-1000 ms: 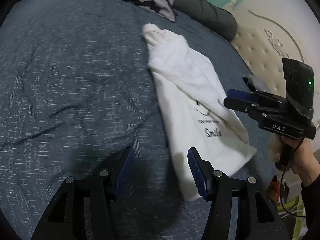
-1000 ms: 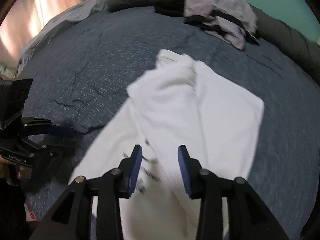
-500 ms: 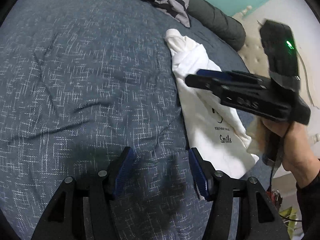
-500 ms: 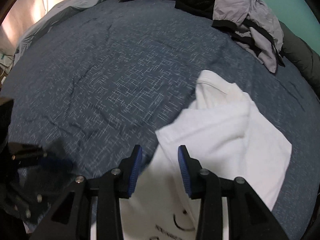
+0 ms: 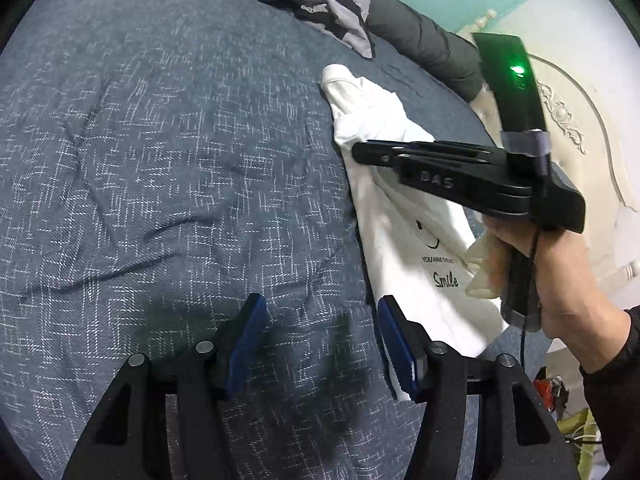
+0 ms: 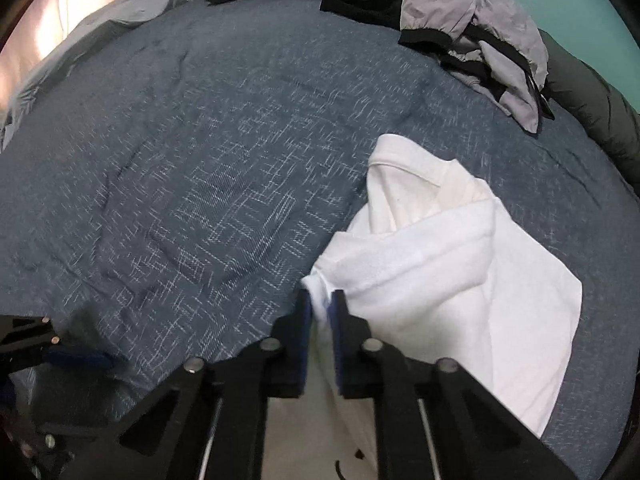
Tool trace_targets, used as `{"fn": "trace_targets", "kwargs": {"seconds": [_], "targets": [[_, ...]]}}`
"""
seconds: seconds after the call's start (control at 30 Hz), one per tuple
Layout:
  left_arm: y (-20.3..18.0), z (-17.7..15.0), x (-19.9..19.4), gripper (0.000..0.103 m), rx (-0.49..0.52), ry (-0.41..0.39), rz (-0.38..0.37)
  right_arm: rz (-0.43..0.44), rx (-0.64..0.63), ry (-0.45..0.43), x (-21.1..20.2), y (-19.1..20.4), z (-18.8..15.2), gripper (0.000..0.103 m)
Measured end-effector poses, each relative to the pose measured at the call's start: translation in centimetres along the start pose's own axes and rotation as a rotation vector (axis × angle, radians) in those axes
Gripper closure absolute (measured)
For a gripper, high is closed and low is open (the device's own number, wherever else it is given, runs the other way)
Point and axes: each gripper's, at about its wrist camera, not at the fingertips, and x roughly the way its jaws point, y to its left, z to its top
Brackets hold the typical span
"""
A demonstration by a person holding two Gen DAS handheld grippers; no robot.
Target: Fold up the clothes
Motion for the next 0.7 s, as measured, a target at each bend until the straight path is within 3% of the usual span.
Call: {"fn": "trace_targets", "kwargs": {"seconds": [0.2,0.4,0.7], "targets": [[-0.2,-0.1,0.2,0.041,0.01,0.005,0.005,0.076,0.111,-0.083,-2.9,-2.8,0.1,0.098],[-0.2,-0.2,0.3,0.041,0.019,0.011,0.011,0.065,0.195,-0.143,-4.9,-7.1,-0.4,0.099],[-0.3,-0.3,0.5,0.041,0.032,0.018,0.017,-0.028,0.358,-0.203,-6.3,-16.5,-0.7,0.099]]}}
